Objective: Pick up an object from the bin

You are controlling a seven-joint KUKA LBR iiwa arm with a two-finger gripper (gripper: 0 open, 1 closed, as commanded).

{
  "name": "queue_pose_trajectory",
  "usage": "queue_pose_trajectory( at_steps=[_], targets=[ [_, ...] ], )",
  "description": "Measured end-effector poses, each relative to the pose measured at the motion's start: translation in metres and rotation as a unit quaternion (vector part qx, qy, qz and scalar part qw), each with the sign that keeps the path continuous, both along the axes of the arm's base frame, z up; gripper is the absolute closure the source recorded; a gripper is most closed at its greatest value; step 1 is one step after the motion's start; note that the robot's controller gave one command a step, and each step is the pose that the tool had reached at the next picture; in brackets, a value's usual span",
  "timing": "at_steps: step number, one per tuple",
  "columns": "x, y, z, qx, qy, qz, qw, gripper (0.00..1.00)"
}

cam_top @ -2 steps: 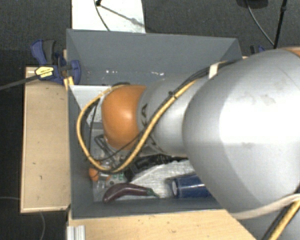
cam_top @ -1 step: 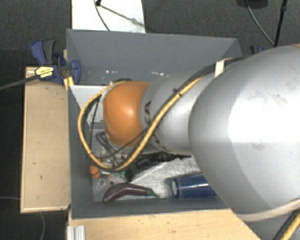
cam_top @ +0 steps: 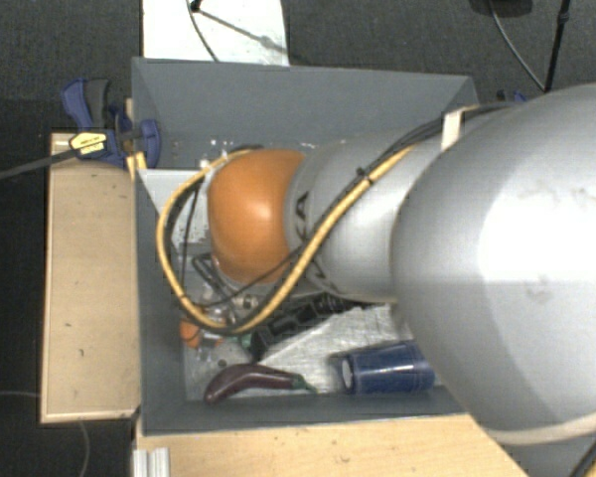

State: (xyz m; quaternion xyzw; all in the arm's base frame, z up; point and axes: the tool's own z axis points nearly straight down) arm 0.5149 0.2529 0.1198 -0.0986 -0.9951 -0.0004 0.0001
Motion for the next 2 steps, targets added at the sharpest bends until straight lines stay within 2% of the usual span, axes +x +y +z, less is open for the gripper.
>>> queue_pose_trajectory(
  at_steps=[1,2],
  targets=[
    [0.001,0.0,0.013,0.001,-0.0022,0.0,1.0,1.0],
    [0.0,0.0,0.024,0.0,0.0,0.0,1.0,1.0]
  ],
)
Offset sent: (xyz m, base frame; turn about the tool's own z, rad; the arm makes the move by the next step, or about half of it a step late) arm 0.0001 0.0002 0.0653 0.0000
